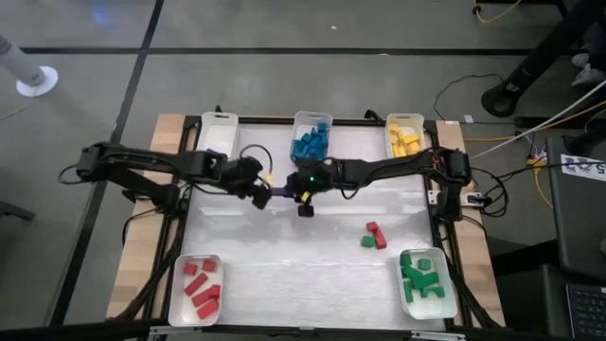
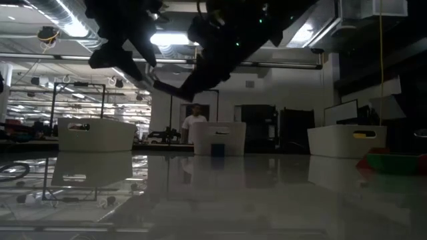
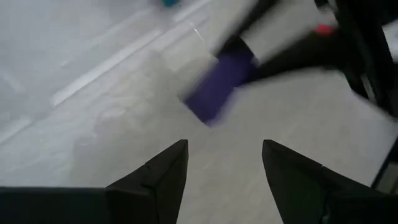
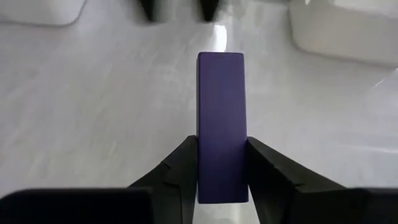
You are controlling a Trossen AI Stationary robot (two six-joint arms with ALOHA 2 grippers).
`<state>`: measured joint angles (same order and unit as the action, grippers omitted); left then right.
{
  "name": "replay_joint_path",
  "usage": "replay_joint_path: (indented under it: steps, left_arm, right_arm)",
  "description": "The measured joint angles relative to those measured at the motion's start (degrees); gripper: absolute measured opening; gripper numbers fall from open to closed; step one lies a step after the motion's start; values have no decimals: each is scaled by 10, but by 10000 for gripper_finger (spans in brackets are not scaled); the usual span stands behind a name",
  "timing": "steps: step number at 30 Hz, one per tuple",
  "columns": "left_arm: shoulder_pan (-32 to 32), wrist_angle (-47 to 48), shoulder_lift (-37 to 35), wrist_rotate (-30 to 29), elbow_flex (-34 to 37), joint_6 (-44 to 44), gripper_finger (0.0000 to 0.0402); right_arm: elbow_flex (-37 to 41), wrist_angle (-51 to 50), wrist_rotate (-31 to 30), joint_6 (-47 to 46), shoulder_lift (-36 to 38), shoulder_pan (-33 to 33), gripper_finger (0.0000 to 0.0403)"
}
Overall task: Sort blocks
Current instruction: Put the violet block into the top left white bin
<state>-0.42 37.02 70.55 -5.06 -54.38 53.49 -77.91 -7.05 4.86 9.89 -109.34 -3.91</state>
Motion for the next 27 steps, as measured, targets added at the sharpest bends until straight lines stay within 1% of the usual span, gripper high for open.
replay_joint_path:
  steps: [3, 6, 8, 10, 16, 24, 27]
  left_arm:
    - [21, 24, -24, 9, 0, 8, 189]
    - [31, 24, -35, 24, 0, 8, 188]
    - [32, 24, -36, 25, 0, 11, 188]
    - [32, 25, -35, 26, 0, 16, 188]
    - [32, 22, -32, 26, 0, 4, 187]
    - [32, -10, -32, 39, 0, -21, 186]
    - [32, -9, -32, 40, 0, -28, 186]
  right_arm:
    - [-4, 0, -66, 29, 0, 20, 119]
    - [-4, 6, -136, 58, 0, 39, 119]
    - [-4, 13, -172, 75, 0, 51, 119]
    - [-4, 23, -195, 88, 0, 61, 119]
    - [-4, 62, -223, 127, 0, 83, 119]
    - [-5, 76, -224, 131, 1, 84, 119]
    - [-5, 80, -224, 131, 1, 84, 119]
